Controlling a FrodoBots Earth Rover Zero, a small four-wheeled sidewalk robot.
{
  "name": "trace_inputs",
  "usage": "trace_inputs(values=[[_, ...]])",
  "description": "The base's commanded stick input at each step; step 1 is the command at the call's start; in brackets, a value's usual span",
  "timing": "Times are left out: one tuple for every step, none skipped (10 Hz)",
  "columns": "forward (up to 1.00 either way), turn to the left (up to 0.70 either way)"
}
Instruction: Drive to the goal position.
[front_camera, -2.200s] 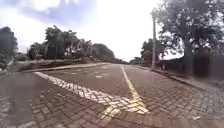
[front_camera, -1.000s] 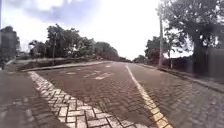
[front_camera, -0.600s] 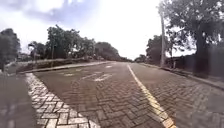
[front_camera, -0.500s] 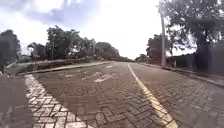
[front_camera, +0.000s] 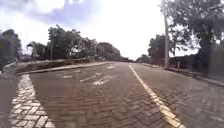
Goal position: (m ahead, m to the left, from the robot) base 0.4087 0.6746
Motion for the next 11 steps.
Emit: trace_inputs(values=[[0.21, 0.00], [0.00, 0.00], [0.00, 0.00], [0.00, 0.00], [0.00, 0.00], [0.00, 0.00], [0.00, 0.00], [0.00, 0.00], [0.00, 0.00], [0.00, 0.00], [0.19, 0.00]])
